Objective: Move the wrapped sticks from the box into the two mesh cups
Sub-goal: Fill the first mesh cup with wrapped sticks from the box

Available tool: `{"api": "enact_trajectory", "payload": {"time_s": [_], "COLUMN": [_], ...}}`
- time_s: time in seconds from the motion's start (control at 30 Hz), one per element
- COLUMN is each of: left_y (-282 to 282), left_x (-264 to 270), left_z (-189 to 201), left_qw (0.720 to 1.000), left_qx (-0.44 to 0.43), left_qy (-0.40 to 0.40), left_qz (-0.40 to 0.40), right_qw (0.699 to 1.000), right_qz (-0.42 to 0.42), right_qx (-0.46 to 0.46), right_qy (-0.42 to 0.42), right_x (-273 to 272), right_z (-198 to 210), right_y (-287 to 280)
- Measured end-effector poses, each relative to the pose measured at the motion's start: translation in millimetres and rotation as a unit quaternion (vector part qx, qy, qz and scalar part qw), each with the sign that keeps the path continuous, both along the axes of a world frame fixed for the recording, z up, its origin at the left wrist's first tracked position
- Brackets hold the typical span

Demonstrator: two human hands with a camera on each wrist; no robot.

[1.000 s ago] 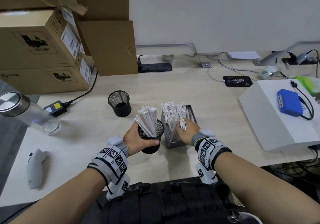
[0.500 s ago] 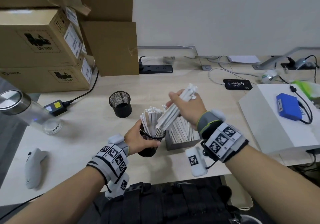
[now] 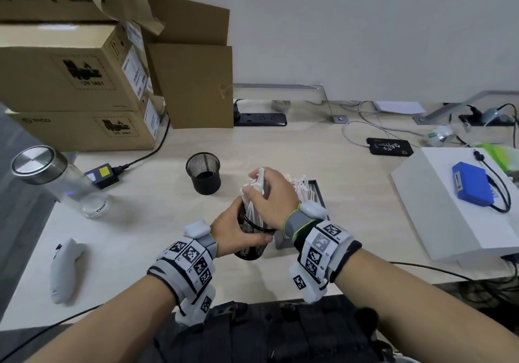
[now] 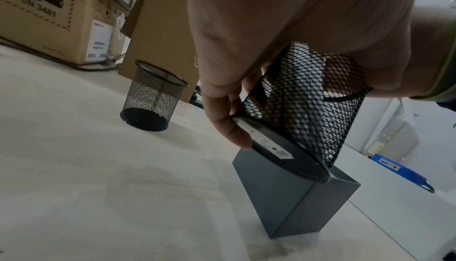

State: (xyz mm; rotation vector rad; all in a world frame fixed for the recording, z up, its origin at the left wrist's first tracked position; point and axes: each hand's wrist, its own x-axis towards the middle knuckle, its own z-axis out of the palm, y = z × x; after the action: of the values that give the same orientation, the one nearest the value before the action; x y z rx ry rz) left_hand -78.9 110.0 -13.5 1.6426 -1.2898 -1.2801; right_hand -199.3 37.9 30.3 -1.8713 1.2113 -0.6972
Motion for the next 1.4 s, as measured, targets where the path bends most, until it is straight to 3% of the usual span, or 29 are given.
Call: {"api": "enact_trajectory", "payload": {"time_s": [0.13,0.27,0.37,0.53,0.73,0.83,0.93,1.03,1.2,1.4], "left_y": [0.0,0.4,2.2,5.2,7.0,8.3,10.2,11.1,8.8,3.0], "left_x": [6.4,9.8,8.9,0.5,1.9,4.4,7.0,8.3,4.3,-3.9], "left_z": [2.8,4.2,5.0,6.7,-2.2,-12.0,-16.5,-18.9,-30.0,-24.3], "left_qw": [1.0,0.999,0.999,0.994,0.999,0.998,0.99,0.984,0.99,0.995], "left_qx": [-0.003,-0.002,0.003,0.005,0.014,0.019,0.033,0.058,0.075,0.066], "left_qy": [-0.018,-0.037,-0.039,-0.105,-0.032,0.015,0.05,0.089,0.053,0.022], "left_qz": [-0.003,0.002,0.008,-0.018,-0.007,0.065,0.126,0.146,0.109,0.073], "right_qw": [0.996,0.984,0.986,0.995,0.993,0.997,0.982,0.96,0.954,0.93], "right_qz": [-0.017,0.101,0.09,0.07,0.106,-0.021,-0.125,-0.09,-0.061,-0.052], "right_qx": [-0.079,-0.108,-0.114,-0.026,0.023,0.072,0.084,0.114,0.112,0.074], "right_qy": [-0.045,0.101,0.08,0.07,0.049,0.008,0.11,0.24,0.273,0.356], "right_x": [-2.5,-4.6,-7.8,5.4,0.5,-25.0,-66.4,-91.4,-84.3,-69.1], "right_z": [2.3,-4.1,-9.9,-10.6,-3.3,-9.2,-27.8,-51.5,-80.1,-82.4], "right_y": [-4.0,-6.5,-4.1,-0.7,-6.2,-23.4,-43.1,-44.0,-29.3,-30.7]}}
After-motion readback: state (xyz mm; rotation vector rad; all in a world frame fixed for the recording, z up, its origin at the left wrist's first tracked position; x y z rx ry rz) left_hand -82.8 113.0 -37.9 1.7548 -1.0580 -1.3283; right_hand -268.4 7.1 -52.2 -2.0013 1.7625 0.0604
